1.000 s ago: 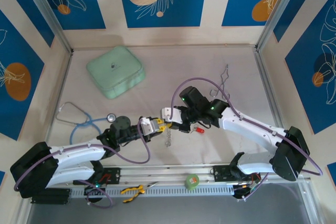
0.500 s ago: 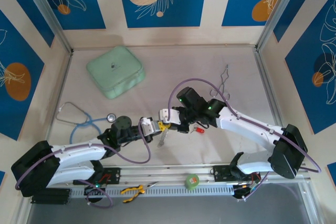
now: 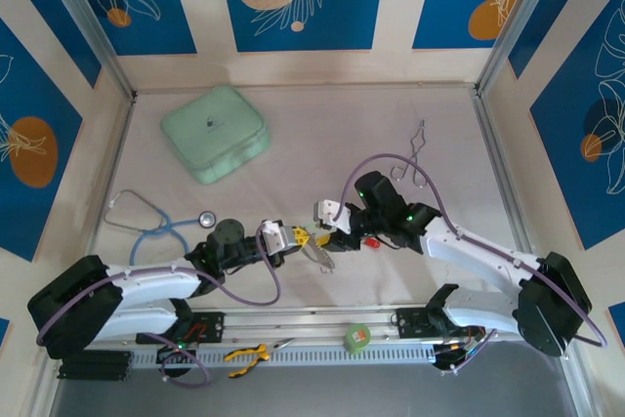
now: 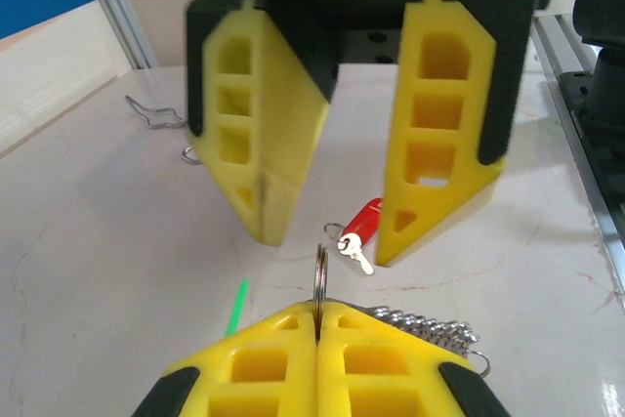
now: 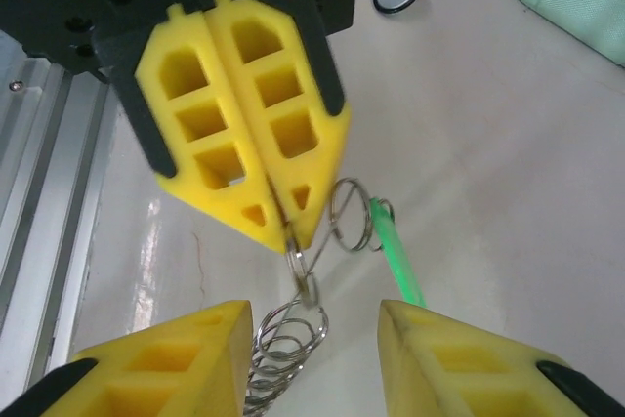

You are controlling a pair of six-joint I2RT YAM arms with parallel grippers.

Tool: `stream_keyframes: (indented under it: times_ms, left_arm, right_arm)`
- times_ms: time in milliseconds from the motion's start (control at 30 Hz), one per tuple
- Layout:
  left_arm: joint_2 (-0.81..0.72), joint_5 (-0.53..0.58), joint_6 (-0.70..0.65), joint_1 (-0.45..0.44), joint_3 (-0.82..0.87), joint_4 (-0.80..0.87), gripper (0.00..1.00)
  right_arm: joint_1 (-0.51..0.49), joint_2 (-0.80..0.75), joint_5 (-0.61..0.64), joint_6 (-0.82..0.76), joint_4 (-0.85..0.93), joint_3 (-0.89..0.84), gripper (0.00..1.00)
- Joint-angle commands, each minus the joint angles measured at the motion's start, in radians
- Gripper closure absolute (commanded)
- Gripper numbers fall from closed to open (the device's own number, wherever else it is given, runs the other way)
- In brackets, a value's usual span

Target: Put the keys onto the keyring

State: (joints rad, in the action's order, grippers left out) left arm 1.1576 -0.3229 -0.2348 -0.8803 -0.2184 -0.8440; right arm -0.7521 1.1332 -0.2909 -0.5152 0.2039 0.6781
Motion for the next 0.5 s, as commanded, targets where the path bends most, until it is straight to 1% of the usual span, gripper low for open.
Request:
stream_keyframes:
  times_ms: [0,133,267,467]
  left_arm:
    - [0.012,-0.039,0.020,-0.003,0.013,-0.083,1.00]
    - [0.016,-0.045,0.021,-0.003,0.014,-0.086,1.00]
    - [0.012,-0.047,0.023,-0.004,0.014,-0.087,1.00]
    - [0.011,-0.048,0.023,-0.003,0.014,-0.085,1.00]
  right_arm:
    - [0.001,-0.039,-0.037,0.043,-0.148,-0.075,0.64]
    - [0.001,-0.038,-0.030,0.043,-0.203,-0.103,0.68]
    - [0.001,-0.023,-0.024,0.039,-0.220,-0.102,0.73]
    - [0.001,-0.017,-0.054,0.035,-0.216,-0.094,0.79]
